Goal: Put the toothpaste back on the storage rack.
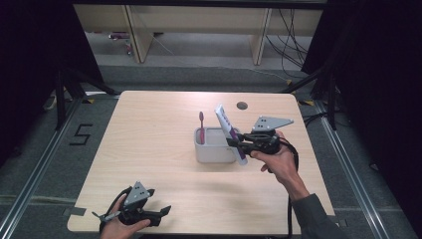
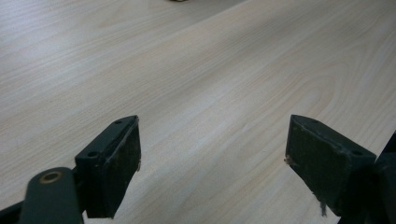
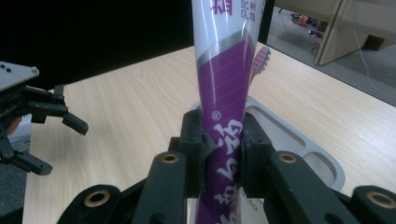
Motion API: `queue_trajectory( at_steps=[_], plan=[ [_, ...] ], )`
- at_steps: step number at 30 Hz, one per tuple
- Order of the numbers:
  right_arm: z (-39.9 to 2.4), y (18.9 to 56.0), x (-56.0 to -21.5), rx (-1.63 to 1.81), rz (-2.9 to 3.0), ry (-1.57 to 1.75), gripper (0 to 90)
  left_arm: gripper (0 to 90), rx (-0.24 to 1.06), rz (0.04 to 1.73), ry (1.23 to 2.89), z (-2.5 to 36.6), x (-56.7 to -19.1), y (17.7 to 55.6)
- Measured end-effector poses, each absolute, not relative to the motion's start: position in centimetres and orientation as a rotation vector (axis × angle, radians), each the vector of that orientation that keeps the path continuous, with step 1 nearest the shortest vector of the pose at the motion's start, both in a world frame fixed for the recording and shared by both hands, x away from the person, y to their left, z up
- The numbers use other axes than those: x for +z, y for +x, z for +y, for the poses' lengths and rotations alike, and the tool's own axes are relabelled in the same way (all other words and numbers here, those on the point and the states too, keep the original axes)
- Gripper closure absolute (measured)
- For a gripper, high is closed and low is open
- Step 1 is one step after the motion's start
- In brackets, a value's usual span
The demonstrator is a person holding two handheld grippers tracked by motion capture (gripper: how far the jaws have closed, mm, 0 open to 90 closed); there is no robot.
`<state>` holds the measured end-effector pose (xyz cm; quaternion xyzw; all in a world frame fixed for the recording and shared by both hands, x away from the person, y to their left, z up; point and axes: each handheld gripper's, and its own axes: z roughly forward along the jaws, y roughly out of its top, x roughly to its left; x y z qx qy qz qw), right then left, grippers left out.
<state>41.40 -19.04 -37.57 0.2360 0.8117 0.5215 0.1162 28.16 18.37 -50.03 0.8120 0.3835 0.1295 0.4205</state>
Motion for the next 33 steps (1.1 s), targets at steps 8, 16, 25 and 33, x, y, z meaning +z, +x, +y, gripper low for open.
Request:
queue_trajectory(
  at_steps=[8, 16, 25, 33],
  plan=[
    [-18.1, 42.6, -36.8, 1.569, 2.337, 0.725, 75.2, 17.8, 0.322, 0.970, 2.029, 18.2, -50.1, 28.1],
    [-17.3, 43.7, -36.3, 1.581, 2.294, 0.760, 75.2, 17.8, 0.317, 0.966, 2.031, 18.2, -50.1, 28.1],
    [-16.2, 44.9, -36.4, 1.587, 2.290, 0.792, 75.2, 17.8, 0.314, 0.963, 2.031, 18.3, -50.1, 28.1],
    [-15.2, 46.4, -36.8, 1.602, 2.271, 0.816, 75.2, 17.7, 0.313, 0.961, 2.033, 18.3, -50.1, 28.1]
  ],
)
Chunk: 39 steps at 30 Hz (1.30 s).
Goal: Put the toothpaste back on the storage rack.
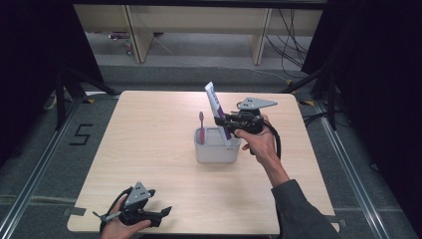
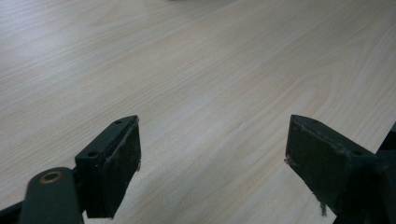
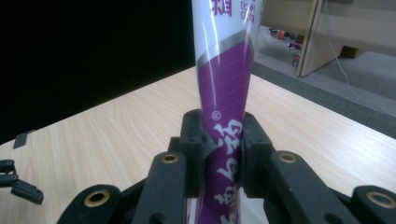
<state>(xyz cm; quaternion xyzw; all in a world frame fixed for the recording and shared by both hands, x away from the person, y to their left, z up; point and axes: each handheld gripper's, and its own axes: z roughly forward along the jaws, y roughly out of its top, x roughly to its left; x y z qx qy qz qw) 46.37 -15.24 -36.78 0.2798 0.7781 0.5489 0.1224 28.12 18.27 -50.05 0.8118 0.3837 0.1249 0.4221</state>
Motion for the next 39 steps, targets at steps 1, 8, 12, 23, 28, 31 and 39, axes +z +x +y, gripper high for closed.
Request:
queue_trajectory(
  at_steps=[1, 8, 12, 23, 28, 31, 39],
  plan=[
    [-15.2, 46.4, -36.8, 1.602, 2.271, 0.816, 75.2, 17.7, 0.313, 0.961, 2.033, 18.3, -50.1, 28.1],
    [-14.8, 47.3, -37.4, 1.582, 2.254, 0.835, 75.1, 17.8, 0.316, 0.958, 2.033, 18.3, -50.0, 28.1],
    [-14.5, 47.8, -38.0, 1.596, 2.249, 0.865, 75.1, 17.8, 0.320, 0.957, 2.037, 18.3, -50.0, 28.1],
    [-14.1, 48.7, -39.2, 1.573, 2.240, 0.870, 74.9, 17.8, 0.311, 0.959, 2.034, 18.3, -50.0, 28.1],
    [-14.0, 48.7, -39.9, 1.565, 2.250, 0.897, 74.8, 17.8, 0.313, 0.939, 2.056, 18.4, -50.0, 28.2],
    [-14.0, 48.9, -40.5, 1.554, 2.255, 0.895, 74.7, 17.8, 0.313, 0.942, 2.055, 18.4, -50.0, 28.2],
    [-13.9, 49.0, -41.2, 1.539, 2.266, 0.900, 74.6, 17.8, 0.309, 0.939, 2.068, 18.4, -50.0, 28.2]
  ],
)
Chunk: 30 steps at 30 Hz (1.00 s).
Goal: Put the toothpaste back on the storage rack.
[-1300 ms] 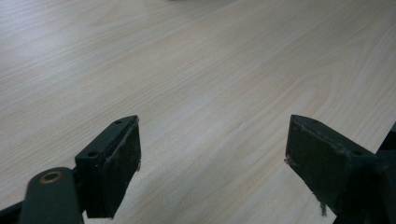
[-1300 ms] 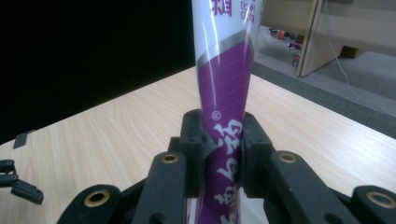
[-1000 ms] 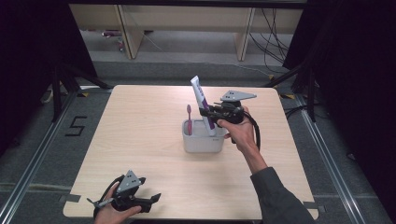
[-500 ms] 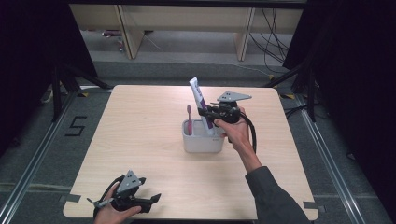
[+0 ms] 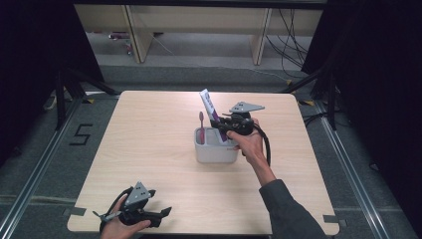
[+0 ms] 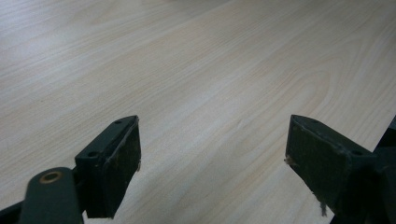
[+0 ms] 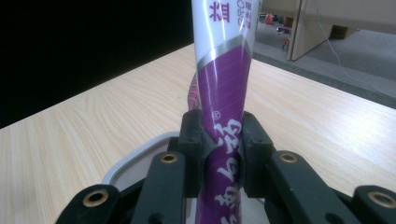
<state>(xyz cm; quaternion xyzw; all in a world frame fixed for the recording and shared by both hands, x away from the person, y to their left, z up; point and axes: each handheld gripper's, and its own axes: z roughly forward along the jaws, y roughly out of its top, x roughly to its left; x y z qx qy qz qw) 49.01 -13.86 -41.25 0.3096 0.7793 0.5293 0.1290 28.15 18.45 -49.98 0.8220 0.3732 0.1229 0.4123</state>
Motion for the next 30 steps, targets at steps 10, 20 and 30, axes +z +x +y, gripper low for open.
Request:
queue_trajectory(
  at_steps=[10, 20, 30],
  plan=[
    [-13.7, 48.9, -41.7, 1.525, 2.286, 0.912, 74.6, 17.8, 0.308, 0.940, 2.068, 18.4, -50.0, 28.1],
    [-13.4, 48.8, -42.0, 1.486, 2.311, 0.907, 74.6, 17.8, 0.306, 0.939, 2.069, 18.4, -50.0, 28.1],
    [-13.3, 48.6, -42.4, 1.435, 2.335, 0.902, 74.4, 17.7, 0.303, 0.942, 2.053, 18.3, -50.0, 28.1]
  ],
)
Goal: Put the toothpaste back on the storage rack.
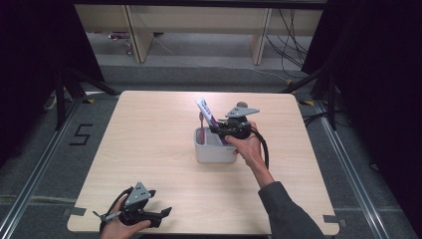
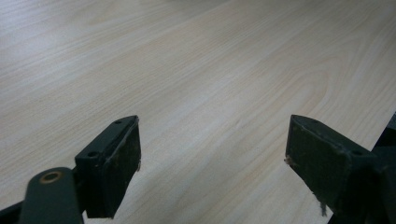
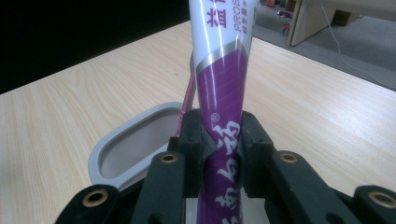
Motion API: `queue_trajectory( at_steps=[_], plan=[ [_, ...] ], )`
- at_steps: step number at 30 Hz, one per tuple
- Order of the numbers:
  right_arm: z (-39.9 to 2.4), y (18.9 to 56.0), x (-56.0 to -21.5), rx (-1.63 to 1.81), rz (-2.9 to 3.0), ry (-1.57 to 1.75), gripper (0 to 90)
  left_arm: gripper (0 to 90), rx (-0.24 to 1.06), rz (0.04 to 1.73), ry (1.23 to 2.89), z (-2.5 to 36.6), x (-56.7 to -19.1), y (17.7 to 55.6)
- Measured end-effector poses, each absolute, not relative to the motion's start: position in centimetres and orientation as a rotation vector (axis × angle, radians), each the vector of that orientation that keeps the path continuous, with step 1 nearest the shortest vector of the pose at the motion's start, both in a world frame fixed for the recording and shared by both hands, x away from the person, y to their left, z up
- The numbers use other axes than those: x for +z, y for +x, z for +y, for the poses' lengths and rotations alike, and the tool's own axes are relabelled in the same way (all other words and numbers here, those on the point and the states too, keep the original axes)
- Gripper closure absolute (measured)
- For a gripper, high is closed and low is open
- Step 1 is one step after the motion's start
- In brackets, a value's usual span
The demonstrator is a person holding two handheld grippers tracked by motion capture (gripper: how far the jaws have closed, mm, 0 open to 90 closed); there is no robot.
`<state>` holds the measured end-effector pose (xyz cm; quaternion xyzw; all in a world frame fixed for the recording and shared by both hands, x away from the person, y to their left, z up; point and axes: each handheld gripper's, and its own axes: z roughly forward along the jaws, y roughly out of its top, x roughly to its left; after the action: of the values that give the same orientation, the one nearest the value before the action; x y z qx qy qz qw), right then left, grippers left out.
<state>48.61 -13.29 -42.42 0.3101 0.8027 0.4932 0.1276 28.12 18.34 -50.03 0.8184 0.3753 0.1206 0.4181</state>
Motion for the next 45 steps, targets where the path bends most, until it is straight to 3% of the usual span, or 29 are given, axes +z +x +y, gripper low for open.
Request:
queue_trajectory(
  at_steps=[19, 21, 22, 25, 35, 45],
  plan=[
    [-13.6, 48.2, -42.9, 1.322, 2.377, 0.903, 68.1, 17.7, 0.302, 0.936, 2.050, 18.2, -50.1, 28.1],
    [-13.7, 48.1, -43.0, 1.383, 2.363, 0.922, 63.2, 17.7, 0.303, 0.941, 2.053, 18.2, -50.1, 28.1],
    [-14.1, 48.1, -42.5, 1.453, 2.322, 0.927, 56.2, 17.7, 0.304, 0.946, 2.047, 18.2, -50.1, 28.0],
    [-14.2, 47.8, -41.9, 1.468, 2.322, 0.914, 55.6, 17.7, 0.304, 0.929, 2.063, 18.2, -50.1, 28.1],
    [-15.1, 47.0, -41.1, 1.454, 2.320, 0.900, 36.8, 17.7, 0.305, 0.927, 2.064, 18.3, -50.1, 28.1],
    [-16.0, 45.4, -40.4, 1.383, 2.353, 0.886, 30.2, 17.7, 0.298, 0.942, 2.047, 18.0, -50.2, 28.0]
  ],
)
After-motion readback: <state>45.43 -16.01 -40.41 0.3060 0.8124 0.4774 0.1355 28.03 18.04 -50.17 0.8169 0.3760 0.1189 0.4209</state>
